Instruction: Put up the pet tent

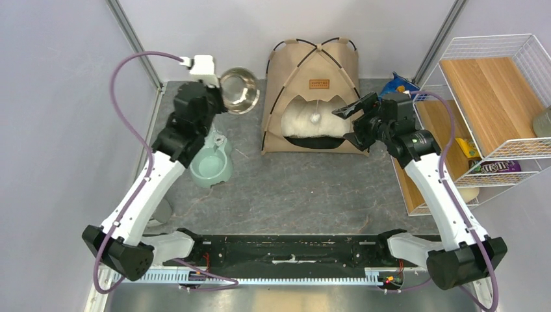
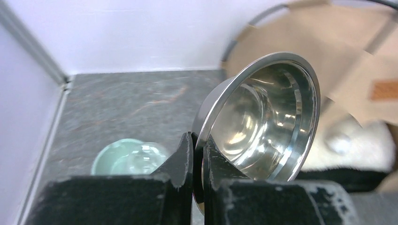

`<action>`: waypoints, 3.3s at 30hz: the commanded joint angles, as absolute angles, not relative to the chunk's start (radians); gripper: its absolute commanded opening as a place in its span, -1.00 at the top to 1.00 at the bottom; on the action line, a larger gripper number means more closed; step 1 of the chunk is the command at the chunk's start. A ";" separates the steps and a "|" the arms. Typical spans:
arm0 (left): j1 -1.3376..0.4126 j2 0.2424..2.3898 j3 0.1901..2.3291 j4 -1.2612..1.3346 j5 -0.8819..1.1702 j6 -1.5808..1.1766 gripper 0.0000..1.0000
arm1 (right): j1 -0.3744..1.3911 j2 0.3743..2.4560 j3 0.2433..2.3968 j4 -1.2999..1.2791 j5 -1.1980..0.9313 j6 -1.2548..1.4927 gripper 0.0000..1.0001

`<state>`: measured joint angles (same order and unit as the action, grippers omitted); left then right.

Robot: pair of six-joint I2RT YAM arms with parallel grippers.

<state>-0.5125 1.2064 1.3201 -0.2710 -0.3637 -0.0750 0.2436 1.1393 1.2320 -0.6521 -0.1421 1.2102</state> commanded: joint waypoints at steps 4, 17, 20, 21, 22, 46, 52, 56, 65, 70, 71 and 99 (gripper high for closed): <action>-0.201 1.226 1.380 -0.394 -0.401 -0.361 0.96 | 0.237 1.178 1.232 -0.641 -0.178 1.175 -0.84; 0.230 1.461 1.258 -0.355 -0.182 -0.643 0.96 | 0.234 1.174 1.193 -0.637 -0.138 1.147 -0.83; 0.230 1.524 1.225 -0.313 -0.107 -0.646 0.96 | 0.219 1.183 1.175 -0.625 -0.148 1.162 -0.83; 0.229 1.538 1.210 -0.290 -0.083 -0.650 0.96 | 0.212 1.186 1.170 -0.619 -0.156 1.164 -0.83; 0.230 1.553 1.202 -0.274 -0.067 -0.657 0.96 | 0.208 1.189 1.168 -0.616 -0.159 1.165 -0.82; 0.229 1.753 1.229 -0.260 -0.011 -0.657 0.49 | 0.183 1.267 1.175 -0.595 -0.180 1.173 -0.80; 0.225 1.750 1.266 -0.326 -0.039 -0.636 0.05 | 0.181 1.267 1.193 -0.595 -0.178 1.166 -0.78; 0.225 1.734 1.277 -0.348 -0.053 -0.624 -0.08 | 0.179 1.268 1.196 -0.597 -0.171 1.157 -0.77; 0.225 1.654 1.283 -0.435 -0.102 -0.565 -0.67 | 0.172 1.269 1.217 -0.652 -0.132 1.085 -0.81; 0.225 1.560 1.264 -0.486 -0.104 -0.533 -0.68 | 0.164 1.247 1.247 -0.725 -0.044 0.946 -0.94; 0.225 1.534 1.257 -0.497 -0.105 -0.529 -0.68 | 0.163 1.237 1.251 -0.738 -0.021 0.919 -0.94; 0.149 0.653 1.126 -1.014 0.113 -0.527 -0.54 | 0.157 0.973 1.517 -1.044 0.064 0.494 -0.94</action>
